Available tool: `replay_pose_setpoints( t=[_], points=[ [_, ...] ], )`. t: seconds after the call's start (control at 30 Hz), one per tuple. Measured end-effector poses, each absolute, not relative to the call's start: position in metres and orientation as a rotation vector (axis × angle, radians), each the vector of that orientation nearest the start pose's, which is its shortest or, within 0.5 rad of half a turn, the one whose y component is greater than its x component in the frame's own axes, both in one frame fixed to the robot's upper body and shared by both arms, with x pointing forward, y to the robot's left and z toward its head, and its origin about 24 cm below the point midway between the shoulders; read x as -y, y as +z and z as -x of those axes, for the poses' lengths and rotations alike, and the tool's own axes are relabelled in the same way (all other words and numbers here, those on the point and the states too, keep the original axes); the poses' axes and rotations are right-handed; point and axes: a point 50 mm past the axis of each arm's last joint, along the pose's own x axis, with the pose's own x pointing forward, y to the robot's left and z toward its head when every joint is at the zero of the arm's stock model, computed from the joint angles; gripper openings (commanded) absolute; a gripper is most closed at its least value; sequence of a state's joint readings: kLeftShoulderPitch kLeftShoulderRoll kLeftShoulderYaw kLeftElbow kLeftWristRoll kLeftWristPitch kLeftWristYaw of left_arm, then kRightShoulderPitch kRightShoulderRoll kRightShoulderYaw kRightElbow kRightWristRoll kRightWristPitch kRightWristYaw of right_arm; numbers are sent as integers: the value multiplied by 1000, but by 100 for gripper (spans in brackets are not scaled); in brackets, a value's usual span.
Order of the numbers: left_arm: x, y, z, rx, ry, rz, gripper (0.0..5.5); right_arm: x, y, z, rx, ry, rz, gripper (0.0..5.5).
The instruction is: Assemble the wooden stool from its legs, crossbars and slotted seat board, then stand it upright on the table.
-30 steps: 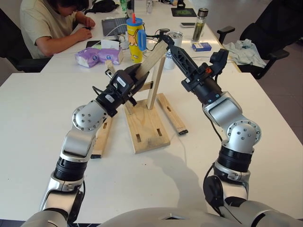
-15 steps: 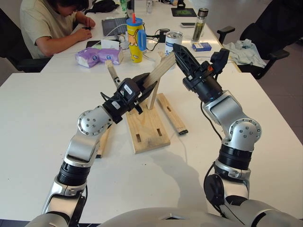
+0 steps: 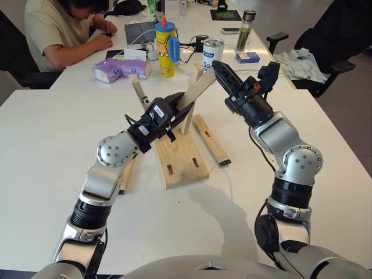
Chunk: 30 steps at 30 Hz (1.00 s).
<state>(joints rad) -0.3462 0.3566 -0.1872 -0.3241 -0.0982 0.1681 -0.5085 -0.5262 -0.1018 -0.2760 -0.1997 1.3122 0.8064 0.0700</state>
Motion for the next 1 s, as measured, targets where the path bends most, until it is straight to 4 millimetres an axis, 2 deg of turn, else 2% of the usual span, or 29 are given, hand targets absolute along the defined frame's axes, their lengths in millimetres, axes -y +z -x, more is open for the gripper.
replay_pose_setpoints(
  t=[0.17, 0.3, 0.37, 0.47, 0.6, 0.8, 1.0],
  points=[
    [-107, 175, -273, 356, -768, -234, 277, 121, 196, -296, 6, 805, -923, 46],
    [-119, 173, -275, 332, -711, -176, 349, 133, 184, -303, -9, 708, -836, 46],
    [-128, 164, -275, 284, -668, -159, 390, 144, 174, -310, -30, 626, -717, 46],
    [-132, 153, -274, 240, -653, -152, 392, 163, 160, -321, -29, 485, -590, 46],
    [-129, 148, -275, 219, -666, -153, 392, 174, 138, -332, -26, 363, -492, 46],
    [-128, 140, -279, 195, -665, -149, 392, 167, 106, -344, -65, 318, -437, 46],
    [-127, 139, -279, 196, -668, -147, 392, 162, 103, -351, -44, 327, -431, 46]
  ],
)
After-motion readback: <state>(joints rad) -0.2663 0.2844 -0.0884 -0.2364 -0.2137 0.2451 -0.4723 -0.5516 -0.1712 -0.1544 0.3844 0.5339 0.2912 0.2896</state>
